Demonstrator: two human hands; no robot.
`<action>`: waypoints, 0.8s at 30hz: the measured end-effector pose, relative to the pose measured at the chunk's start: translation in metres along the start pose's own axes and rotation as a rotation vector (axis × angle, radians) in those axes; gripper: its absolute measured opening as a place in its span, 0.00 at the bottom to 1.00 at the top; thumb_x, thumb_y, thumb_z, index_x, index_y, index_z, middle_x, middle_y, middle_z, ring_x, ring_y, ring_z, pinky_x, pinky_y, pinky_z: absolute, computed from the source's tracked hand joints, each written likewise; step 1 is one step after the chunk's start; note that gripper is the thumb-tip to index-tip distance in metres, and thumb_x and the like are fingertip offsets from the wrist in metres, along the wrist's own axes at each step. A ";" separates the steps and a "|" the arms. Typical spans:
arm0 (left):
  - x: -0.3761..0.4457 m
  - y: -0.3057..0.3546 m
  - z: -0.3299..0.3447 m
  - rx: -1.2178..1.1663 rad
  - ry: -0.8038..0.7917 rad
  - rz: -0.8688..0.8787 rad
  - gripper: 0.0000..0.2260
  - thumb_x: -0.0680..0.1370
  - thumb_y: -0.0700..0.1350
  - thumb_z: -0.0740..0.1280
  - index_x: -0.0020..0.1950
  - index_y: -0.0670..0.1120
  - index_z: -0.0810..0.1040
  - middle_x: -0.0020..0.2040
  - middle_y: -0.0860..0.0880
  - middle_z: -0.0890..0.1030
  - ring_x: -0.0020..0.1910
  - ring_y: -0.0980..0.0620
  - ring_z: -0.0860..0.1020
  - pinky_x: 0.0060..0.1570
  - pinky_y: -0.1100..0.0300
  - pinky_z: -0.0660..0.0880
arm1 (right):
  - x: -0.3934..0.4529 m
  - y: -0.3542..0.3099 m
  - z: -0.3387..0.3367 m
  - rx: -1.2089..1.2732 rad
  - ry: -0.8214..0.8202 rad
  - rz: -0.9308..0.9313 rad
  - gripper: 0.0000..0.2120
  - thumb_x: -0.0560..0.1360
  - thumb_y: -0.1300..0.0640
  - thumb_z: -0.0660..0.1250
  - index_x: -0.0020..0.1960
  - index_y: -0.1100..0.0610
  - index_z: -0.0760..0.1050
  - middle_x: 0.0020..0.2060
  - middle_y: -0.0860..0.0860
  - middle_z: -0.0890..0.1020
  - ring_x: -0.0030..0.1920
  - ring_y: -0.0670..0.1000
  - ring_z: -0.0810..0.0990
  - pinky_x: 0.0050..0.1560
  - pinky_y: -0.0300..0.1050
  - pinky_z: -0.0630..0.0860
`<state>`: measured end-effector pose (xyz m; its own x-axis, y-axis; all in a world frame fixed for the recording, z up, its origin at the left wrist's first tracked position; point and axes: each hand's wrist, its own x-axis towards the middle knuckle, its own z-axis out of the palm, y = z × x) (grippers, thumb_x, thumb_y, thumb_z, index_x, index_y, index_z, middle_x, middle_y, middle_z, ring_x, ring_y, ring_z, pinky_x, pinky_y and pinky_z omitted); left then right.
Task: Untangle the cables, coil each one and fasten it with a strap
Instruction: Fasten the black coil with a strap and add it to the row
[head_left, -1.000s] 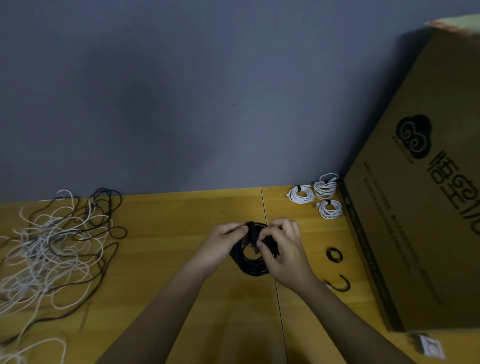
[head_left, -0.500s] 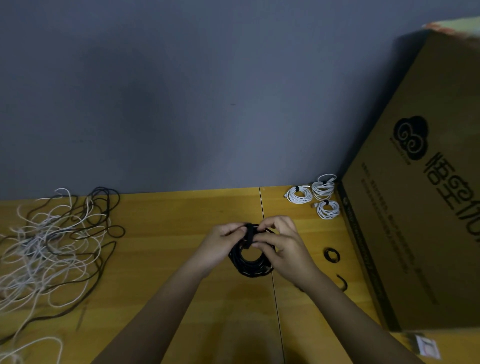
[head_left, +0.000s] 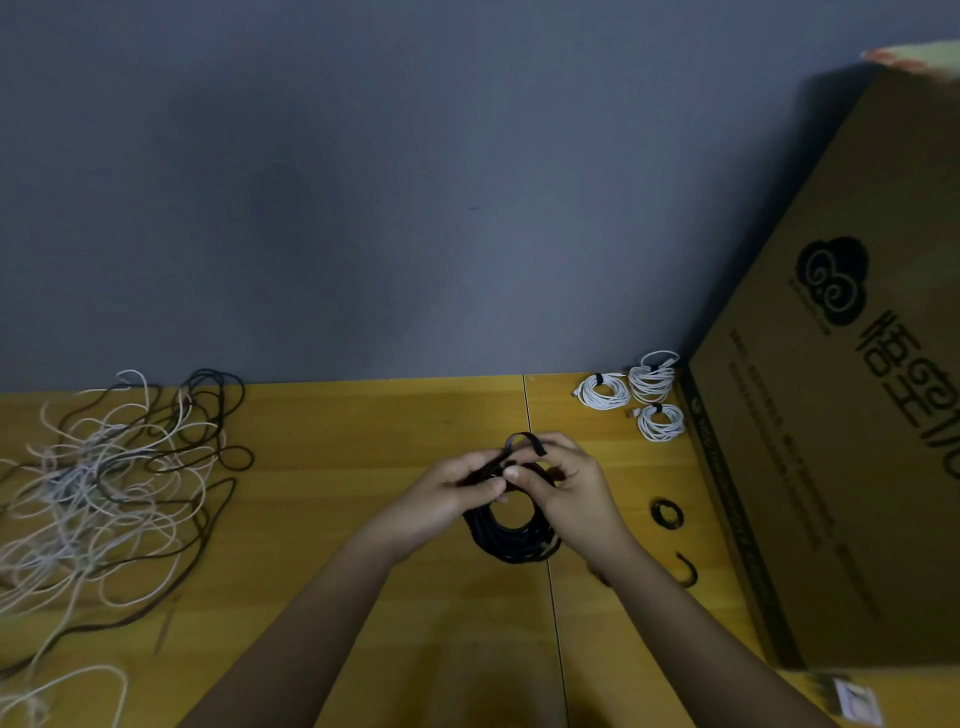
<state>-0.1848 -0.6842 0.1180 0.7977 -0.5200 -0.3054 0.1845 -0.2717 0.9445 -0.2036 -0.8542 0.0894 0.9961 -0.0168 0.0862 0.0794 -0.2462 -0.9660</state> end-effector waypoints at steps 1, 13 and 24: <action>0.000 0.000 0.001 0.052 0.006 0.016 0.13 0.81 0.44 0.62 0.66 0.49 0.74 0.49 0.53 0.82 0.48 0.61 0.80 0.52 0.69 0.73 | 0.001 -0.003 0.000 0.006 -0.012 0.016 0.04 0.71 0.63 0.73 0.43 0.55 0.82 0.49 0.46 0.79 0.51 0.38 0.78 0.54 0.32 0.71; 0.000 0.006 -0.005 0.253 -0.051 0.116 0.16 0.80 0.44 0.64 0.68 0.49 0.72 0.63 0.55 0.77 0.62 0.63 0.74 0.56 0.72 0.70 | -0.010 -0.011 -0.004 0.186 0.012 0.011 0.04 0.67 0.65 0.76 0.40 0.58 0.84 0.48 0.49 0.83 0.50 0.43 0.81 0.51 0.34 0.75; -0.002 0.000 0.015 0.355 0.054 0.193 0.15 0.81 0.49 0.62 0.63 0.62 0.62 0.53 0.54 0.80 0.51 0.57 0.78 0.51 0.56 0.75 | 0.007 -0.024 -0.006 0.125 0.068 0.040 0.17 0.67 0.67 0.76 0.47 0.48 0.78 0.36 0.48 0.85 0.40 0.49 0.83 0.47 0.42 0.79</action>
<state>-0.1949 -0.6947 0.1167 0.8291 -0.5479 -0.1109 -0.1735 -0.4408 0.8807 -0.1984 -0.8541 0.1147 0.9941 -0.0909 0.0591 0.0479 -0.1211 -0.9915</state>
